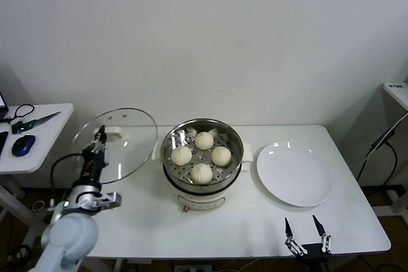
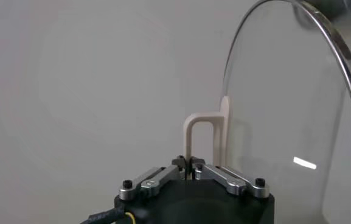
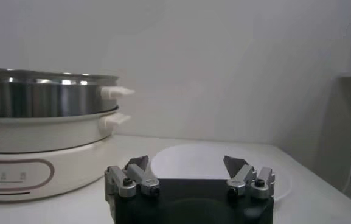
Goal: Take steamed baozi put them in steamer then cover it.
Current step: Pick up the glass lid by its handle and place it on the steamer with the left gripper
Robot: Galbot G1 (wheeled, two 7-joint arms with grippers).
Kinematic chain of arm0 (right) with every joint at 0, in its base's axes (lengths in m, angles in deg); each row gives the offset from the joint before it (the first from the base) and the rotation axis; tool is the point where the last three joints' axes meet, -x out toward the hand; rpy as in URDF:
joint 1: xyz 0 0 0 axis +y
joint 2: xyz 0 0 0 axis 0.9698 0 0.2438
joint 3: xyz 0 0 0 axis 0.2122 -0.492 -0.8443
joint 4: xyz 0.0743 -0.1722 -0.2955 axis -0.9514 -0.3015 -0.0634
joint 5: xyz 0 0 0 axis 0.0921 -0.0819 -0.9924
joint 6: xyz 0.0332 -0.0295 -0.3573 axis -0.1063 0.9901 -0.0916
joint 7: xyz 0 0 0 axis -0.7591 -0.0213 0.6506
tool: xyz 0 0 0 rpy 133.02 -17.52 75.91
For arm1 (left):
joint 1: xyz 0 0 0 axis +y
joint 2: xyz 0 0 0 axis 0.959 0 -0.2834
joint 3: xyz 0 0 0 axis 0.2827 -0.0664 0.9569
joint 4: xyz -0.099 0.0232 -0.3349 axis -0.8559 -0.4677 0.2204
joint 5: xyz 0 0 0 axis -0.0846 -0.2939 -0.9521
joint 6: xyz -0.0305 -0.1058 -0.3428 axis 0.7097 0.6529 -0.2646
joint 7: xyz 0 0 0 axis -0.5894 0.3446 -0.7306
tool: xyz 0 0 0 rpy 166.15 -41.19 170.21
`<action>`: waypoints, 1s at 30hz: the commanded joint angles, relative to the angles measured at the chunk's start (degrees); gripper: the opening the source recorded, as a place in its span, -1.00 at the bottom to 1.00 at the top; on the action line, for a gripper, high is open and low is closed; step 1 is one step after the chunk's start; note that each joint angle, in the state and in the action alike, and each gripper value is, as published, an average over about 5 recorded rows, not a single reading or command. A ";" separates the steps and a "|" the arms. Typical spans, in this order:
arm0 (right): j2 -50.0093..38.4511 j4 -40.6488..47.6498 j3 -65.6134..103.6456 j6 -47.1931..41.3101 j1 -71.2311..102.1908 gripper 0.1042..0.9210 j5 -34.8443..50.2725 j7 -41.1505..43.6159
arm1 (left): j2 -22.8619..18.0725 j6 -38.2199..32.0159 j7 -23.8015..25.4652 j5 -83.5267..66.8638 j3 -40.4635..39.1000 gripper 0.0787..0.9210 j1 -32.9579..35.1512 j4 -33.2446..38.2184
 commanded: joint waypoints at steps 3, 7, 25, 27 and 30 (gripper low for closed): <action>-1.90 0.78 -0.48 -0.11 -0.11 0.76 1.20 0.56 | -6.66 16.86 13.73 14.08 -23.99 -0.87 -11.84 6.33; -2.36 1.26 -0.68 0.26 -0.44 0.76 1.49 0.65 | -12.41 17.42 15.85 19.08 -29.04 -0.87 -14.32 3.71; -2.95 1.40 -0.41 2.34 -0.09 0.76 2.84 0.37 | -25.28 14.91 11.95 26.96 -34.44 -0.87 -17.67 -12.04; -2.90 1.38 -0.39 2.52 -0.02 0.76 2.95 0.30 | -24.76 14.73 11.12 26.47 -34.22 -0.87 -17.96 -13.09; -2.78 1.21 -0.30 2.71 0.06 0.76 3.12 0.20 | -23.90 14.58 10.43 26.24 -33.87 -0.87 -18.06 -14.12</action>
